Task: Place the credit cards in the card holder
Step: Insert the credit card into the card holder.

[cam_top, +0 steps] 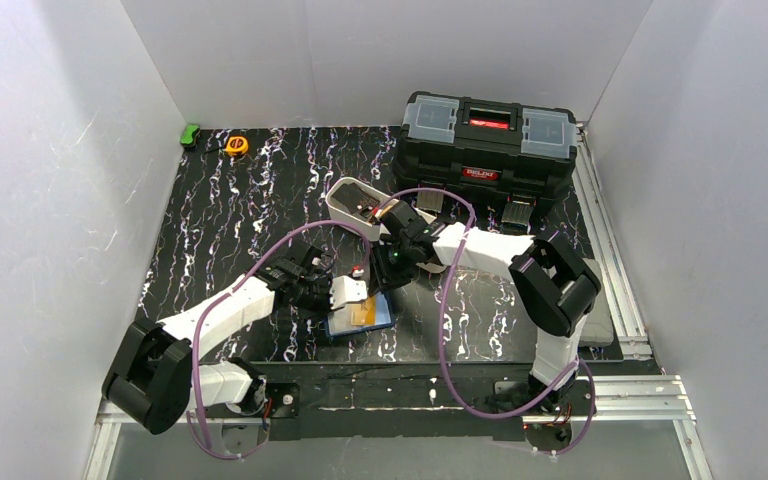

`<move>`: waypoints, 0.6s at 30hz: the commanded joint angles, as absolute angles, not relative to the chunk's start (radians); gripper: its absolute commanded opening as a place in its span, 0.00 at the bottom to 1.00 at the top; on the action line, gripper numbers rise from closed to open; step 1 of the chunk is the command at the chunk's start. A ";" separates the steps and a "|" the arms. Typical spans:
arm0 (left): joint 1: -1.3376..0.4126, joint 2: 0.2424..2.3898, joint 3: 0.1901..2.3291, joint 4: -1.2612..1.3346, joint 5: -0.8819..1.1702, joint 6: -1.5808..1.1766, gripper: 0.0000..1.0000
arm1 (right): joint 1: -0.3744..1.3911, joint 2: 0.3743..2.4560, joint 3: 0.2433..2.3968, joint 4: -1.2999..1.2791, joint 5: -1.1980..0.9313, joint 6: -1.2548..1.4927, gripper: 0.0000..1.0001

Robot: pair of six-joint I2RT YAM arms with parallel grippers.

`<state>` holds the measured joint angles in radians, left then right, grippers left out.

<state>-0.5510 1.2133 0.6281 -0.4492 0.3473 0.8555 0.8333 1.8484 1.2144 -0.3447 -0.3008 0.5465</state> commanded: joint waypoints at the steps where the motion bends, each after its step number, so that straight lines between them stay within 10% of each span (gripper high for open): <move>1: -0.546 1.183 0.617 -0.474 0.365 0.857 0.08 | 0.839 1.804 1.240 -0.350 -0.286 0.533 0.43; 18: -0.546 1.183 0.617 -0.474 0.367 0.858 0.07 | 0.861 1.868 1.231 -0.311 -0.351 0.570 0.43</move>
<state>-0.5510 1.2068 0.6277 -0.4496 0.3473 0.8558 0.8536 1.8465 1.2144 -0.3328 -0.3290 0.5549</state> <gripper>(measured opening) 0.075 0.431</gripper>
